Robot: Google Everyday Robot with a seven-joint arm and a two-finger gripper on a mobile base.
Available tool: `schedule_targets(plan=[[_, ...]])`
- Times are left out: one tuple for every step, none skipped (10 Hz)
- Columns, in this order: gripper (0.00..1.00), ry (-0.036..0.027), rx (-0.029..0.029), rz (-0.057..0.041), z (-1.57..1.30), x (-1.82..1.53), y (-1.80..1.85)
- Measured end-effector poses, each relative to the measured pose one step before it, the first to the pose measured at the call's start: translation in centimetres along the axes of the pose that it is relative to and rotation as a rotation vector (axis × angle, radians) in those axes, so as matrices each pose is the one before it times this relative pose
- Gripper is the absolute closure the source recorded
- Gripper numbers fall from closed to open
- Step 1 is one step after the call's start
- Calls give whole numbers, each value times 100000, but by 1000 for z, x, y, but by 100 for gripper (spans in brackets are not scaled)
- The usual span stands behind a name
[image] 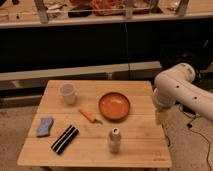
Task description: Knock the bottle over
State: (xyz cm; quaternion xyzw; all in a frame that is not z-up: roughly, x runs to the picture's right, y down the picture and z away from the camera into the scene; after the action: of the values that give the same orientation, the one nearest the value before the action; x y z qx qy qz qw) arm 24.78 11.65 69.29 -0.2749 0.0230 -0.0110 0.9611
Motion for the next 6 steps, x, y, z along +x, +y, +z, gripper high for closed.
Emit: schedule_targets(plan=[[20,443,212,-748,229,-160,109],[20,569,71,-419,264,-207,138],[20,-271,52,-905,256,-880,25],[20,-154,-163,-1274,531,-1129,46],[20,-128,170,-2105,460,-1259,-109],[20,19,-58,-998,189,-233,36]])
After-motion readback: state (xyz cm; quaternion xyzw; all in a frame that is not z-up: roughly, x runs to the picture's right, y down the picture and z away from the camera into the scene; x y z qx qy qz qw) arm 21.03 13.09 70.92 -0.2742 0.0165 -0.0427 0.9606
